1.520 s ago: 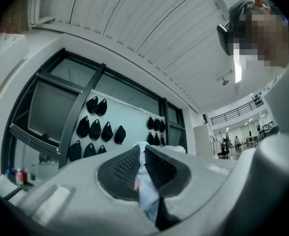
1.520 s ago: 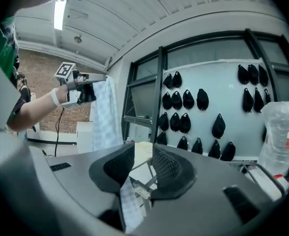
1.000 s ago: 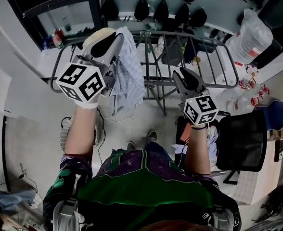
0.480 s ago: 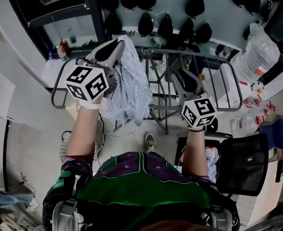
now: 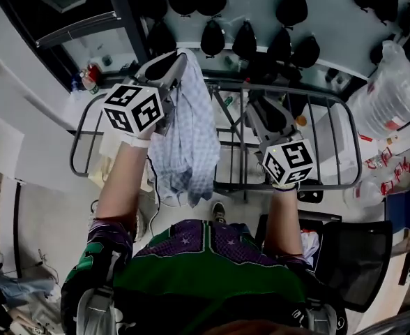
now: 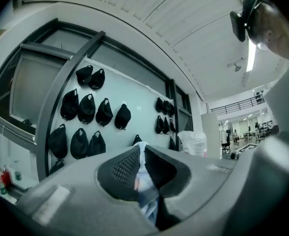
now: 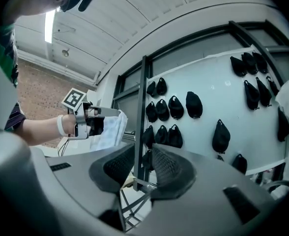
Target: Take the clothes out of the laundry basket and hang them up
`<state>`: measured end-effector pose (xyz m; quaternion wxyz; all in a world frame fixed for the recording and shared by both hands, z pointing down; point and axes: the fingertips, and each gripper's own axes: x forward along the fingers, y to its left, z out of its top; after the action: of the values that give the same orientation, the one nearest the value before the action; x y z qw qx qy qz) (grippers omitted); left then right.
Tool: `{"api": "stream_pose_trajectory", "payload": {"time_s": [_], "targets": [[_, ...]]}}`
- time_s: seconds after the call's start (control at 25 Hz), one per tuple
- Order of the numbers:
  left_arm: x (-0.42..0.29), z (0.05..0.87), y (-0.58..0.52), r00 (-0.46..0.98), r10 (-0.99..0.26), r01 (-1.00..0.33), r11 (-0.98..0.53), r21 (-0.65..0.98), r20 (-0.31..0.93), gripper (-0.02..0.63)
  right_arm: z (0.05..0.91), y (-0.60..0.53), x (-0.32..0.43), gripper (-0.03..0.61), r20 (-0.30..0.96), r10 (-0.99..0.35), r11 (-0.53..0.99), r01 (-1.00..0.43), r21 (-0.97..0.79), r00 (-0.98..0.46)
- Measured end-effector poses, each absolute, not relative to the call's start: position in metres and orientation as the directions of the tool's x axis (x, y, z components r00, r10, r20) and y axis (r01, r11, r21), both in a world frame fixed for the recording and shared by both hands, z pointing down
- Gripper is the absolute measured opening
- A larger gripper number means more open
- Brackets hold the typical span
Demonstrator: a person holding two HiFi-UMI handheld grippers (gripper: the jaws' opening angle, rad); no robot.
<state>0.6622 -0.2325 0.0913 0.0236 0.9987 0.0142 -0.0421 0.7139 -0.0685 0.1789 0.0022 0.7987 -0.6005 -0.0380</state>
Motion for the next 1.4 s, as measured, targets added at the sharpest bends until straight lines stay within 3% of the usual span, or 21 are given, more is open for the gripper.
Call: {"api": "stream_pose_trajectory", "payload": {"time_s": [0.76,1.28,1.4], "targets": [[0.89,0.227,-0.303,0.99,-0.01,-0.026,-0.992,0.121,0.139,0.041,0.238,-0.084,0.869,0.097,0.031,-0.949,-0.314,-0.949,-0.024,0.313],[0.91,0.38,-0.352,0.914,-0.063,-0.131,-0.981,0.145,0.4,0.054,0.287,-0.09,0.88,0.097,0.145,-0.943,-0.308,-0.95,-0.046,0.299],[0.905,0.393,-0.353,0.898,-0.052,-0.127,-0.982,0.143,0.437,0.148,0.289,-0.091,0.876,0.097,0.153,-0.944,-0.303,-0.952,-0.042,0.293]]}}
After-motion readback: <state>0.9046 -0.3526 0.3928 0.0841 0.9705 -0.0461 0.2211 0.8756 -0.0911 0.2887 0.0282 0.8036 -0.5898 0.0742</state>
